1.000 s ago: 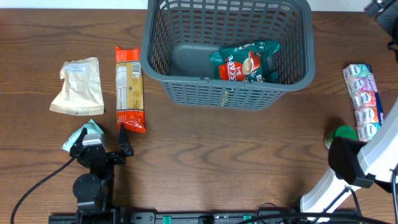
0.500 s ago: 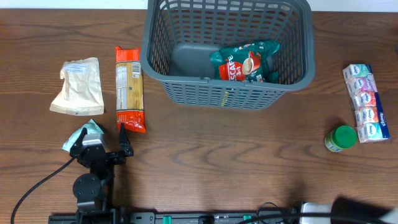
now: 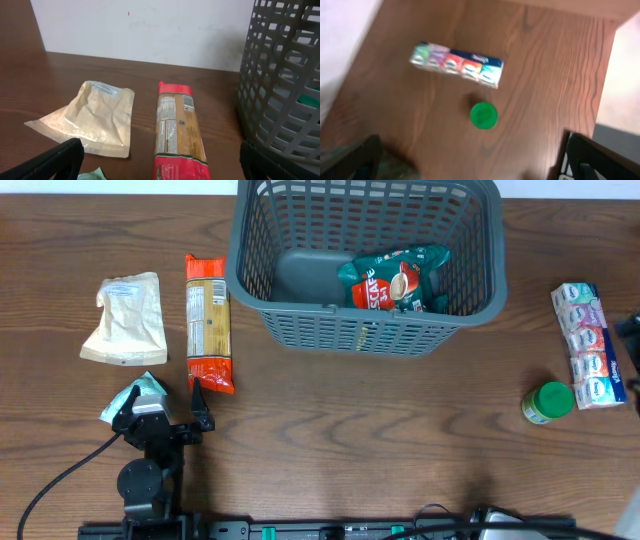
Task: Pack container
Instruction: 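Withdraw the right gripper toward the green-capped bottle, then grasp the green-capped bottle with the right gripper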
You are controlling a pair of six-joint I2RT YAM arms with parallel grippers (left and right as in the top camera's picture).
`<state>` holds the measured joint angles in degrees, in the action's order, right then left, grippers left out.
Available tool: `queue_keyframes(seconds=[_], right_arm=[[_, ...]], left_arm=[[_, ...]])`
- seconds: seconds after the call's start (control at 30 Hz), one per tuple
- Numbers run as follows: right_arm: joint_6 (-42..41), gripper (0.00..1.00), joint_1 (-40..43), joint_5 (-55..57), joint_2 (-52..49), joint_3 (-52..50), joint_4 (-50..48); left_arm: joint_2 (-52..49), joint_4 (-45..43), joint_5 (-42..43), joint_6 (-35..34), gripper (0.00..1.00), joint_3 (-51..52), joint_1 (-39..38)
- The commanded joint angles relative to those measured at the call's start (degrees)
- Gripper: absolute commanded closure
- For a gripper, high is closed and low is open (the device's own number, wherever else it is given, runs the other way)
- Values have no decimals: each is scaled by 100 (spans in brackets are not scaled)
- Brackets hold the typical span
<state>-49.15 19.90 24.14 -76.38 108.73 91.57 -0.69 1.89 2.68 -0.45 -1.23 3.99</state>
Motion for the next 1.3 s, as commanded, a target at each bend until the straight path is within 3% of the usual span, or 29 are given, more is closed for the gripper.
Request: queue_keyframes(seconds=[0.0, 0.73, 1.27], right_arm=[[-295, 1, 155, 131, -179, -638, -337], [-1080, 1, 758, -470, -1069, -4166, -2949], [-946, 1, 772, -796, -1668, -4590, -3827]], left_arm=[[9, 197, -52, -72, 2, 101, 17], [9, 197, -52, -72, 1, 101, 17], [9, 197, -52, -72, 1, 101, 17]])
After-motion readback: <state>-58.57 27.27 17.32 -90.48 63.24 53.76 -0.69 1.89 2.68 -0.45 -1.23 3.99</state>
